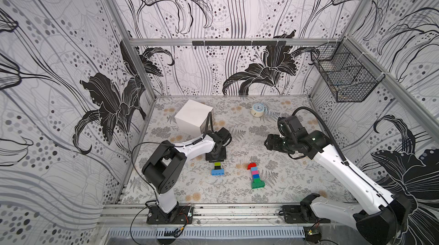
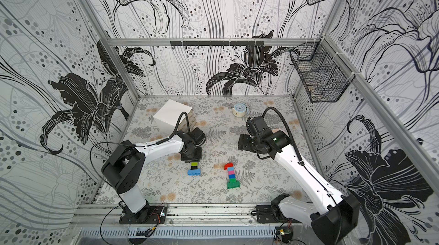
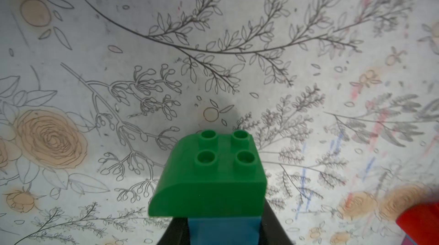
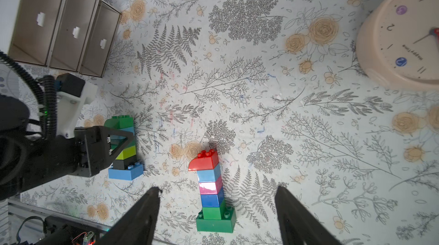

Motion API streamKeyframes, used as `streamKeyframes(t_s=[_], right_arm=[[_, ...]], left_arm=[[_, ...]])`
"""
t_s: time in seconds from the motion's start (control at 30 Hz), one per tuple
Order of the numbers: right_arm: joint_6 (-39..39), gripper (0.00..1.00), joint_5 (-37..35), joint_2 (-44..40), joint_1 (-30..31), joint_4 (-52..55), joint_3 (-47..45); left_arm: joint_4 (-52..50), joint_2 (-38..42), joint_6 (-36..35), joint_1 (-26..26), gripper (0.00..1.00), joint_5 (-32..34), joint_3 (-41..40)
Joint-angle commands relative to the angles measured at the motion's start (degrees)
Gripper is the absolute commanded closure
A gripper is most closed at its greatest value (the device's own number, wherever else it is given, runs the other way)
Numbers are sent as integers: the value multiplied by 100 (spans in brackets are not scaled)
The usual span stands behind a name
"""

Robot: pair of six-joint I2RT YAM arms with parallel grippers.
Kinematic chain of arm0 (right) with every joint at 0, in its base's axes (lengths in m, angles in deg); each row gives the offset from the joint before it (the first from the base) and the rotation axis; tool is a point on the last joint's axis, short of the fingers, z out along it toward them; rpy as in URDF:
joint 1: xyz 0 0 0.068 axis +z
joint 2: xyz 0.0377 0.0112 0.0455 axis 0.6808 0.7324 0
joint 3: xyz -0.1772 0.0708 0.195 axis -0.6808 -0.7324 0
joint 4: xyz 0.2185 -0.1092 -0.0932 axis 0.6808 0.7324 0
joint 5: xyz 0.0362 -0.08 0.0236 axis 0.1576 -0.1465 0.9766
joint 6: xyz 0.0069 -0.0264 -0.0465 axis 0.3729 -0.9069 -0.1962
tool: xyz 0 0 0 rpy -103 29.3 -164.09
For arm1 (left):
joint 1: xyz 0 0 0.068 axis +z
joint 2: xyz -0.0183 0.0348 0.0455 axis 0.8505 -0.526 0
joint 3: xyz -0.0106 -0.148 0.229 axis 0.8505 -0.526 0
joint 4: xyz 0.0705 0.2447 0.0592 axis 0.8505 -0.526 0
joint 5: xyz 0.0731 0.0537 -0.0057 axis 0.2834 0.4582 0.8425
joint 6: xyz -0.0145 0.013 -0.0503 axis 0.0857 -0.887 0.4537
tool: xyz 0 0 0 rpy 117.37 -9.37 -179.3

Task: Assemble the number 1 with lego
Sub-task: Place the lego brick at the center of the board.

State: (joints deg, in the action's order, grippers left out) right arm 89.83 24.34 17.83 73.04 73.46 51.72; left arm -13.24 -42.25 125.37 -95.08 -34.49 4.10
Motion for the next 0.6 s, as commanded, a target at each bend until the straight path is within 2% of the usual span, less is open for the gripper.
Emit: streamKeyframes(t_s=[0.0,0.1,0.23,0.27,0.4,0.5,0.57], right_arm=[[86,21,-188,-173,18,214,-93],[66,19,-206,-258,14,230,-126],[2,17,-170,-302,12,187,-178],[-42,17,-170,-314,18,170,-191],[-353,17,-441,-425,14,36,-345],[-916,17,-1302,-708,-4,-427,-869],[-1402,11,-1995,-957,-124,-1166,-1521]], left_arm=[[-184,-178,269,77,65,25,136],[-107,-221,311,78,44,22,109],[-111,54,401,87,5,115,38],[-156,175,425,87,0,180,37],[-369,1189,639,87,1,778,-51],[-166,2334,597,103,1,1879,-338],[328,3098,208,176,1,2796,-741]])
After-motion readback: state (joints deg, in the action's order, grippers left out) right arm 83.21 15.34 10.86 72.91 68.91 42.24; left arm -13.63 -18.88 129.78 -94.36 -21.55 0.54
